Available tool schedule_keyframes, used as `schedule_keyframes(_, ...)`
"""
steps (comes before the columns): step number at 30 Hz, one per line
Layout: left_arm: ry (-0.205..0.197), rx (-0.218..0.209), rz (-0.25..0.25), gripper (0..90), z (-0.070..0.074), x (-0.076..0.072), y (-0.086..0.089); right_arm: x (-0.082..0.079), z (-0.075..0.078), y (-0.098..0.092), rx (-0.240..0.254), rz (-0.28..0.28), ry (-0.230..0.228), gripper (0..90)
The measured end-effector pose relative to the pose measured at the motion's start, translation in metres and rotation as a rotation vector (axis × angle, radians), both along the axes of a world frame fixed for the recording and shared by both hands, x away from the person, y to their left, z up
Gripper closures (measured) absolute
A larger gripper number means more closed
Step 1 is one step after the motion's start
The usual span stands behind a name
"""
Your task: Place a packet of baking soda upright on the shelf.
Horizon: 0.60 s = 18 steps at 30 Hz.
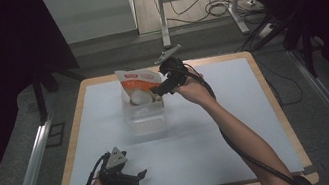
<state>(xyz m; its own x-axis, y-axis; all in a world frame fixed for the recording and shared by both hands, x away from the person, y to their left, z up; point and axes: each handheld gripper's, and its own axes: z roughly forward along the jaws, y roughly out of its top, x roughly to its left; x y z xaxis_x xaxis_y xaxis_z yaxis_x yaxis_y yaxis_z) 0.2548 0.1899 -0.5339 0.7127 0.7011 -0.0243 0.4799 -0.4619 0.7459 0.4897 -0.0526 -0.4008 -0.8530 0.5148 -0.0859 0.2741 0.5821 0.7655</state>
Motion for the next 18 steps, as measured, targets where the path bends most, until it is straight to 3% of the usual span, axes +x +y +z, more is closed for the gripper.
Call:
schedule_keyframes(7, 0.001, -0.003, -0.003, 2.2, 0.0, 0.0, 0.0, -0.006, -0.001, -0.004, -0.013, 0.013, -0.028, 1.2)
schedule_keyframes(18, 0.001, -0.006, -0.004, 2.1, 0.0, 0.0, 0.0, -0.015, -0.002, -0.011, -0.008, 0.014, -0.021, 0.7)
